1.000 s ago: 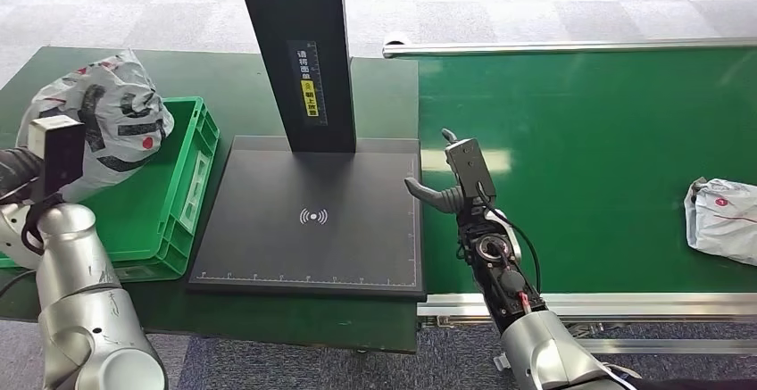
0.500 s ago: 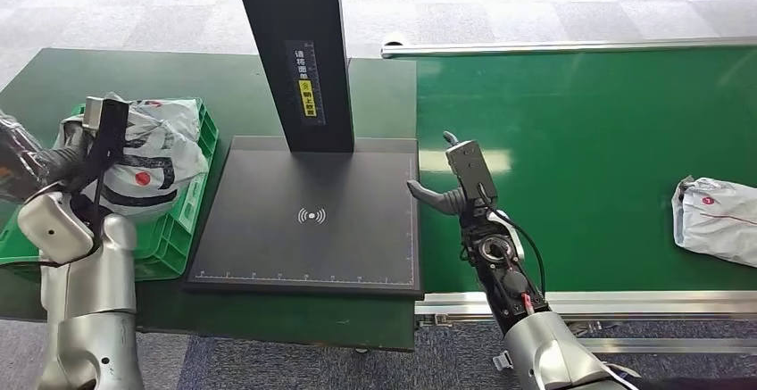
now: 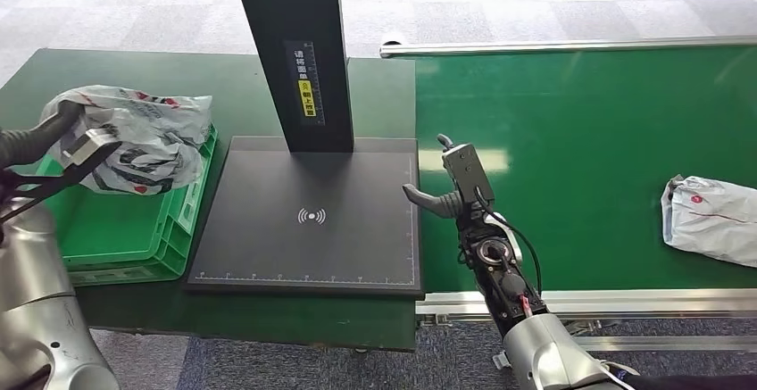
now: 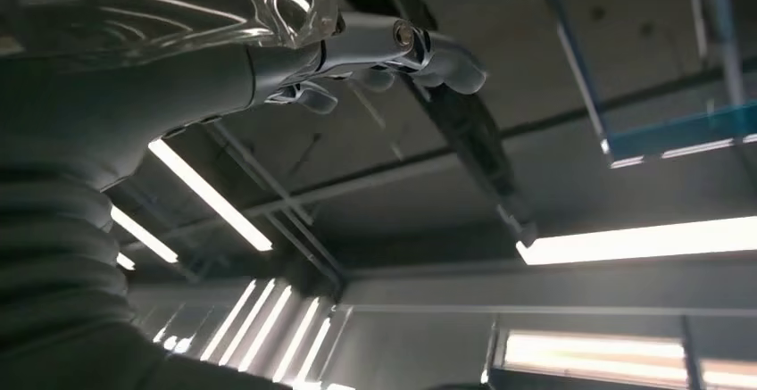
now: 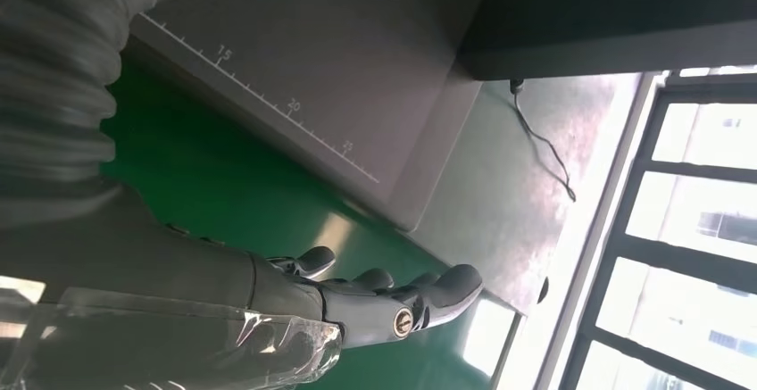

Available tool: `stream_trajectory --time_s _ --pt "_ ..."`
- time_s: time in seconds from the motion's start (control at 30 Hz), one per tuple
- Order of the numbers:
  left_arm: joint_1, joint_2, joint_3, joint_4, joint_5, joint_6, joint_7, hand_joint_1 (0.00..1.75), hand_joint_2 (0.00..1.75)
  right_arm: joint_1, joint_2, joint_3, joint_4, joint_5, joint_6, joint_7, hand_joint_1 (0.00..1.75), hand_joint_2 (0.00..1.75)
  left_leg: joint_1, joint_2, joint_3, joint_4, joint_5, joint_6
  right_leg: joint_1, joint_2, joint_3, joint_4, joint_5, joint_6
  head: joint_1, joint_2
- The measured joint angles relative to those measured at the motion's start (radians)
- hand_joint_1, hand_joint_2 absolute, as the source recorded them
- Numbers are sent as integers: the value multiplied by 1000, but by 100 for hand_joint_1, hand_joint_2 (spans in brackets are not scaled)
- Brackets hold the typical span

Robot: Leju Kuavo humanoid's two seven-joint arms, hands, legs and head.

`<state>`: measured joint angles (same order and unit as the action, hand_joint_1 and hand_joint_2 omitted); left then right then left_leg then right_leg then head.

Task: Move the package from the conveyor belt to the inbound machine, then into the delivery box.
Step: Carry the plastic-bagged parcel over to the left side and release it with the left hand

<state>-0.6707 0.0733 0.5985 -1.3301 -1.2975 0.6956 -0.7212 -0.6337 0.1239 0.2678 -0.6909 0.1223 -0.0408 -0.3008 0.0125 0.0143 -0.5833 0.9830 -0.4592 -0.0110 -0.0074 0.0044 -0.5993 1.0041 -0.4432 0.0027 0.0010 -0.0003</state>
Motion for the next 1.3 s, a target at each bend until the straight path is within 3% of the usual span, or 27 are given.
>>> stream_trajectory --time_s 0.03,0.17,0.33,0.4,0.47,0.5,0.6,0.63,0.67,0.7,0.77,0.87,1.0,1.13,1.2,1.27,1.3 --pt "-7 -21 66 -26 29 0 -54 0 0 1 0 1 0 0 1 0 0 175 0 2 1 0 0 0 0 2 -1 0 0 0 0 0" --pt "-14 -58 207 -104 -2 0 -6 0 175 0 2 4 0 3 1 -8 0 175 1 0 0 0 -1 -1 1 2 -1 0 0 0 0 0" --pt "-12 -59 309 -124 -108 0 54 0 175 1 4 13 -2 9 2 -7 0 175 2 0 0 -1 -1 -1 2 2 -1 1 0 0 0 0" --pt "9 -35 333 -106 -188 0 121 0 175 1 3 17 -5 9 3 -1 0 175 2 1 1 -1 -1 -2 2 3 -1 1 0 -1 2 0" --pt "56 53 297 -19 -244 -2 314 0 175 0 5 22 -7 9 4 5 0 175 2 7 2 0 -1 -3 2 8 -6 1 1 -3 2 0" --pt "73 106 247 54 -252 -3 479 0 175 0 4 24 -8 8 5 9 0 175 2 10 2 0 -1 -3 3 10 -11 1 1 -4 1 0" --pt "33 214 -31 368 -255 -24 1151 0 175 -3 1 26 -9 7 12 18 0 175 3 1 1 0 0 -4 4 2 -10 0 1 -4 -2 0" --pt "15 241 -150 473 -255 -38 1314 0 175 -5 1 27 -9 7 16 19 0 175 3 -2 1 0 1 -4 4 -1 -5 0 1 -4 -2 0" --pt "2 264 -263 560 -255 -54 1404 0 175 -7 2 28 -9 7 18 19 0 175 3 -3 1 -1 2 -4 4 -2 -2 1 1 -4 -2 0" --pt "-5 284 -364 633 -255 -65 1434 0 175 -8 2 29 -9 6 19 19 0 175 3 -1 1 -1 2 -4 4 -1 0 1 2 -5 -1 0" --pt "-14 316 -507 746 -255 -75 1418 0 175 -8 1 29 -9 4 21 19 0 175 3 6 2 -1 2 -5 3 6 0 1 4 -5 -1 0" --pt "-25 355 -607 849 -253 -55 1393 0 175 -6 -4 29 -10 1 23 18 0 175 3 14 3 0 1 -6 2 15 -3 1 5 -5 -2 0" --pt "-30 378 -638 899 -251 -8 1341 0 175 -6 -7 30 -12 0 30 18 0 175 3 15 3 -1 0 -6 3 15 -4 1 5 -5 -2 0" --pt "18 381 -594 809 -249 1 1250 0 175 -4 -11 30 -20 -1 36 19 0 175 4 15 3 -1 0 -6 5 16 -6 1 5 -5 -2 0" --pt "59 365 -530 697 -232 2 1121 0 175 -3 -12 31 -25 -1 36 19 0 175 5 14 2 -1 1 -7 5 16 -8 1 5 -6 -2 0" --pt "80 315 -400 557 -190 3 861 0 175 -2 -12 34 -28 0 37 21 0 175 5 12 0 -1 1 -7 5 14 -9 1 5 -6 -2 0" --pt "74 277 -304 489 -155 3 674 0 175 -2 -12 37 -28 1 37 21 0 175 5 11 -2 -1 1 -6 5 14 -9 1 5 -5 -2 0"
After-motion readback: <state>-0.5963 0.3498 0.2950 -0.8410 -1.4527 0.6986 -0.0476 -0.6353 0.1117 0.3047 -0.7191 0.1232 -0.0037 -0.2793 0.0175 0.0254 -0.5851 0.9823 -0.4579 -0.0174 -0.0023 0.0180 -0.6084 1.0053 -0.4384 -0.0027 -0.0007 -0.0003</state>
